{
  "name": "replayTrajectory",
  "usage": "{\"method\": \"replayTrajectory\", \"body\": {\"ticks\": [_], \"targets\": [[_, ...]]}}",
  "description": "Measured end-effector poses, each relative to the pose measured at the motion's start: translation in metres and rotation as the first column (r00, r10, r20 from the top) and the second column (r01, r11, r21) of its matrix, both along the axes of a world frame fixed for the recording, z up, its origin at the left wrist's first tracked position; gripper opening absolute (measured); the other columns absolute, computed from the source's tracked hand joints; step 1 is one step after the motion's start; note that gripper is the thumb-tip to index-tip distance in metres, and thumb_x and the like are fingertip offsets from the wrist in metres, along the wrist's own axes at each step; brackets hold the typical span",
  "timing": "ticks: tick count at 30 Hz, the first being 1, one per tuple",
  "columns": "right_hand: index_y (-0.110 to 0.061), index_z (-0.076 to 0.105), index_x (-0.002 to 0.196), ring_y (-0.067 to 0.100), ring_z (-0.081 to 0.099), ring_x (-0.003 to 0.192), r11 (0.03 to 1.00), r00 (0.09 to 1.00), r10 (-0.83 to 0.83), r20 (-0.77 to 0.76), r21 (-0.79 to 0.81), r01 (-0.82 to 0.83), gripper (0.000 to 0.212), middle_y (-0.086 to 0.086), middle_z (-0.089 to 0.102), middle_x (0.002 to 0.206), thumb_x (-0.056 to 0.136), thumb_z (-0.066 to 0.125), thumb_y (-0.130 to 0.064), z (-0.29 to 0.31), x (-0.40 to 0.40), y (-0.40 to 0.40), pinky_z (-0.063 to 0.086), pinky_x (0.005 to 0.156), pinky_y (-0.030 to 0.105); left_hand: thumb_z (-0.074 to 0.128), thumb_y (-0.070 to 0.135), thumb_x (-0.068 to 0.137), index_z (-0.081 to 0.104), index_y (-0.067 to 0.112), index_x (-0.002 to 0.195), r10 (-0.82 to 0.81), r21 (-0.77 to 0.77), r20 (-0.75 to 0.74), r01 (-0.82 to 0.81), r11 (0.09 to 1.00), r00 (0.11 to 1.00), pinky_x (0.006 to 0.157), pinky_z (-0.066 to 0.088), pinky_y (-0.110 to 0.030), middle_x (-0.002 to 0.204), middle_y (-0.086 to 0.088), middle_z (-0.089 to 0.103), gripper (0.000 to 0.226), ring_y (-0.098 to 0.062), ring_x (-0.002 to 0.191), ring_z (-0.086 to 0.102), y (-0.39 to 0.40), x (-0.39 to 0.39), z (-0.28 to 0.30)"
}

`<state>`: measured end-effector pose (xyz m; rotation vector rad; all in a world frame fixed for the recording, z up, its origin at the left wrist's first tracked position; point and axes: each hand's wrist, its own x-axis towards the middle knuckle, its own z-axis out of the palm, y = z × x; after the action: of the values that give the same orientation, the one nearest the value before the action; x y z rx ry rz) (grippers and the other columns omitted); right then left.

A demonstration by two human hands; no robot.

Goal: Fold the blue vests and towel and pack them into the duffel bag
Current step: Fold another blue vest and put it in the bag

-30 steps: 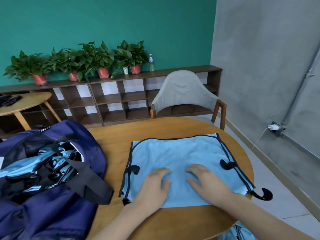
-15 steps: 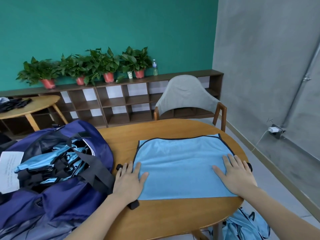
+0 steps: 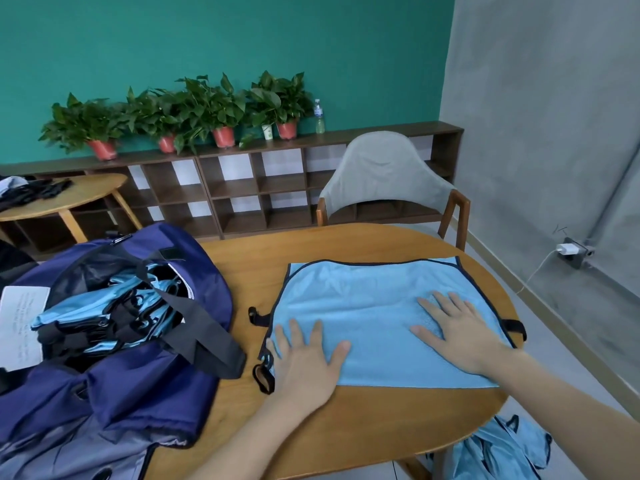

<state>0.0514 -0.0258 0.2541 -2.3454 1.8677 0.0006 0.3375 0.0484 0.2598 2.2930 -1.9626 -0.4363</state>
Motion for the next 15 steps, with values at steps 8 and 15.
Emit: {"method": "replayTrajectory", "body": {"ticks": [8, 15], "targets": [[-0.022, 0.056, 0.070, 0.012, 0.049, 0.052, 0.942, 0.963, -0.072, -0.261, -0.336, -0.021, 0.072, -0.007, 0.051, 0.057, 0.095, 0.015, -0.075, 0.054, 0.033, 0.003, 0.039, 0.052, 0.027, 0.004, 0.068, 0.098, 0.011, 0.031, 0.161, -0.100, -0.116, 0.549, 0.195, 0.974, 0.829, 0.120, -0.006, -0.061, 0.168, -0.013, 0.009, 0.073, -0.041, 0.153, -0.002, -0.118, 0.080, 0.017], [-0.029, 0.055, 0.137, 0.011, 0.045, 0.129, 0.957, 0.978, 0.211, 0.007, -0.205, -0.205, 0.061, -0.011, 0.054, 0.137, 0.097, 0.032, -0.070, 0.018, 0.033, -0.016, 0.036, 0.108, 0.030, 0.022, 0.054, 0.106, 0.022, 0.027, 0.160, -0.144, -0.204, 0.204, 0.186, 0.961, 0.968, 0.124, -0.003, -0.051, 0.167, -0.008, 0.016, 0.060, -0.028, 0.156, 0.003, -0.124, 0.046, 0.013]]}}
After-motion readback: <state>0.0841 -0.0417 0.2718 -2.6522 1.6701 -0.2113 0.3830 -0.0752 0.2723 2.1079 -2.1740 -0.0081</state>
